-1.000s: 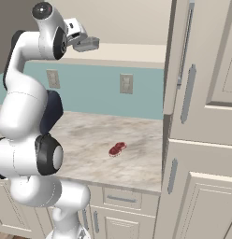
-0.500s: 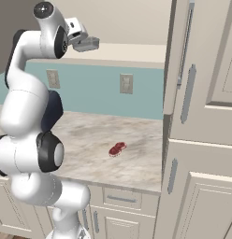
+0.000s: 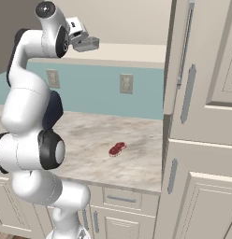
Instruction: Retrieve the tupperware from the cabinet, then place the raw meat into the tupperware to avoid contamination.
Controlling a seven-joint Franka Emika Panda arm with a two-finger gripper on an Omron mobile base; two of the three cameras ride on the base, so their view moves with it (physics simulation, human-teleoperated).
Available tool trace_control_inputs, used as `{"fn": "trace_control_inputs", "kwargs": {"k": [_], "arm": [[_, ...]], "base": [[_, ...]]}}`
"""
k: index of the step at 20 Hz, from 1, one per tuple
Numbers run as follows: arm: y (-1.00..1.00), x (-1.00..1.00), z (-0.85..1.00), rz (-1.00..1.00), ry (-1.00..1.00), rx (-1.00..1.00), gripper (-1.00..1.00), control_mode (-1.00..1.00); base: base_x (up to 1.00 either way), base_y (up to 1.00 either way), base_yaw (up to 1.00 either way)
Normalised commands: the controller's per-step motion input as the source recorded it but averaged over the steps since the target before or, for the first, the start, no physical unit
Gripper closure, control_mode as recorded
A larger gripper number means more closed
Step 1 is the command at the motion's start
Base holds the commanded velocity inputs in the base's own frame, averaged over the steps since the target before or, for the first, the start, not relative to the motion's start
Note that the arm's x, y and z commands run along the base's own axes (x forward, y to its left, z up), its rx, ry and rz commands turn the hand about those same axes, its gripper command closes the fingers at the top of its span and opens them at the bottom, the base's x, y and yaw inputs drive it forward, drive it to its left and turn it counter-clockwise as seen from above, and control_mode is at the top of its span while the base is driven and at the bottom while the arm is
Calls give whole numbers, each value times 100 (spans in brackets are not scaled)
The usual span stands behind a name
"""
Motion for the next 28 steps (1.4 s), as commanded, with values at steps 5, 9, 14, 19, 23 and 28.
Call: {"fn": "trace_control_inputs", "kwargs": {"k": [5,9,14,19,23,28], "arm": [[0,8,-7,6,-1,0,-100,-100],[0,6,-11,7,-2,0,-100,-100],[0,6,-3,5,-2,0,-100,-100],[0,7,0,2,-2,-1,-100,-100],[0,10,0,0,0,-1,-100,-100],[3,12,0,0,0,-1,-100,-100]], "base": [[0,0,0],[0,0,0],[0,0,0],[0,0,0],[0,0,0],[0,0,0]]}}
